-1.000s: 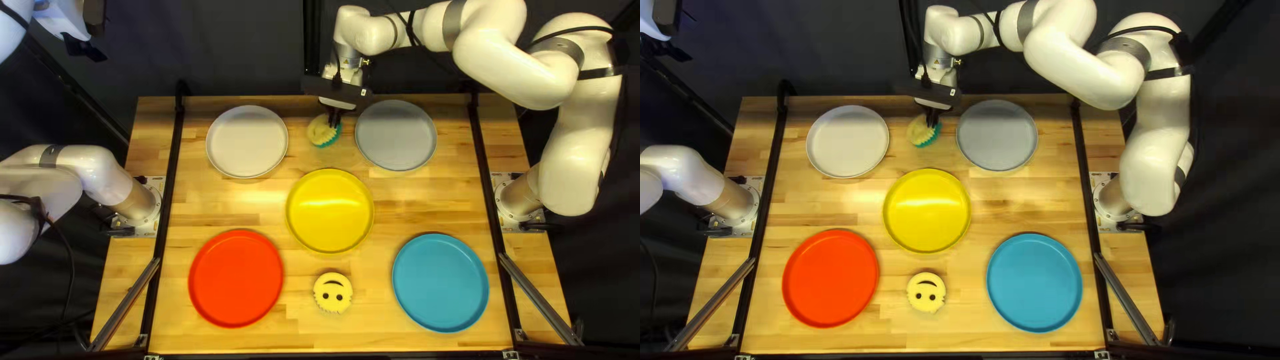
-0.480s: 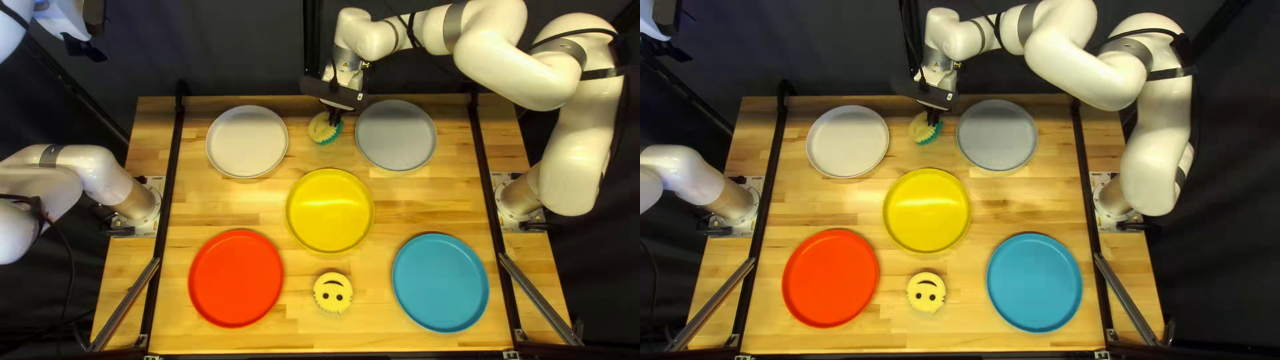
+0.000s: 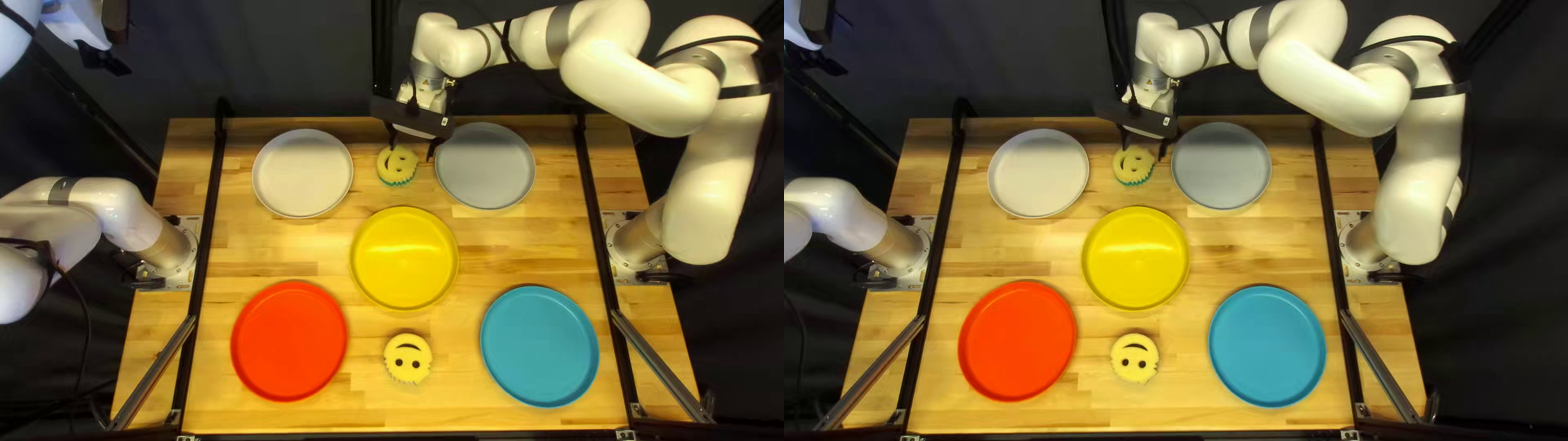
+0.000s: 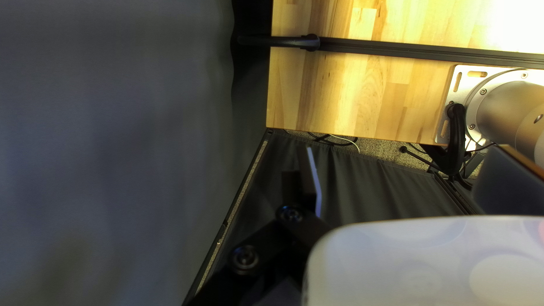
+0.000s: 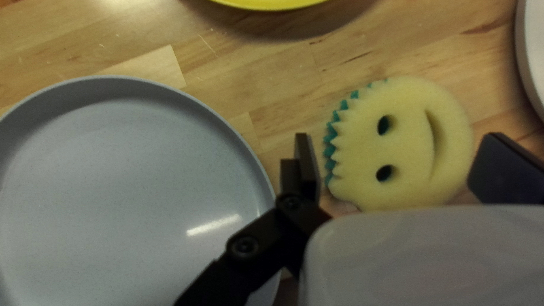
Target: Pick up sponge and scrub the plate
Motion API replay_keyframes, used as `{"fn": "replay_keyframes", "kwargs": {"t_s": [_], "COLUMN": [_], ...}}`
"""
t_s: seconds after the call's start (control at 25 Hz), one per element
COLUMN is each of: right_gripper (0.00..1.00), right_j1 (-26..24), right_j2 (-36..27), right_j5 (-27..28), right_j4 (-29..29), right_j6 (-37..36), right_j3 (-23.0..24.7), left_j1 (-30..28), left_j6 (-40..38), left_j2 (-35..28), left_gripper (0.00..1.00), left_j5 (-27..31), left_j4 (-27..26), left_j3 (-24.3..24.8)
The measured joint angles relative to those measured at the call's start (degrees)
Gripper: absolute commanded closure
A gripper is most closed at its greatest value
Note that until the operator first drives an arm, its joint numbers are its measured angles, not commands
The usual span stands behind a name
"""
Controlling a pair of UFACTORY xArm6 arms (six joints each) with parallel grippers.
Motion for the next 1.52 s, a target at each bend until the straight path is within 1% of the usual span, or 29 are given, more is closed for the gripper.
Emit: {"fn": "replay_keyframes", "kwargs": {"t_s": [0.16, 0.32, 0.44, 0.64, 0.8, 1.08, 1.16, 1.28, 1.4, 1.48, 1.52], "right_gripper": [0.0, 0.0, 0.0, 0.0, 0.0, 0.0, 0.0, 0.0, 0.0, 0.0, 0.0], "right_j1": [0.72, 0.71, -0.14, -3.43, -8.52, -21.38, -24.17, -25.87, -25.03, -25.79, -27.21], "right_j2": [-7.12, -14.58, -20.1, -27.99, -33.01, -40.55, -43.33, -47.61, -50.81, -52.34, -52.85], "right_j5": [-0.12, 1.38, 4.52, 11.29, 17.6, 29.1, 31.84, 34.56, 36.42, 37.66, 38.21], "right_j4": [1.65, 0.95, -1.29, -5.84, -9.19, -15.88, -18.19, -21.67, -25.25, -27.18, -27.76], "right_j6": [2.2, 9.82, 16.88, 27.12, 32.2, 37.82, 39.78, 43.22, 47.54, 48.42, 47.71], "right_j3": [6.16, 11.49, 14.52, 17.99, 19.14, 19.13, 18.96, 18.95, 18.92, 18.72, 18.69], "left_j1": [0.0, 0.0, 0.0, 0.0, 0.0, 0.0, 0.0, 0.0, 0.0, 0.0, 0.0], "left_j6": [0.0, 0.0, 0.0, 0.0, 0.0, 0.0, 0.0, 0.0, 0.0, 0.0, 0.0], "left_j2": [0.0, 0.0, 0.0, 0.0, 0.0, 0.0, 0.0, 0.0, 0.0, 0.0, 0.0], "left_gripper": [0.0, 0.0, 0.0, 0.0, 0.0, 0.0, 0.0, 0.0, 0.0, 0.0, 0.0], "left_j5": [0.0, 0.0, 0.0, 0.0, 0.0, 0.0, 0.0, 0.0, 0.0, 0.0, 0.0], "left_j4": [0.0, 0.0, 0.0, 0.0, 0.0, 0.0, 0.0, 0.0, 0.0, 0.0, 0.0], "left_j3": [0.0, 0.0, 0.0, 0.0, 0.0, 0.0, 0.0, 0.0, 0.0, 0.0, 0.0]}}
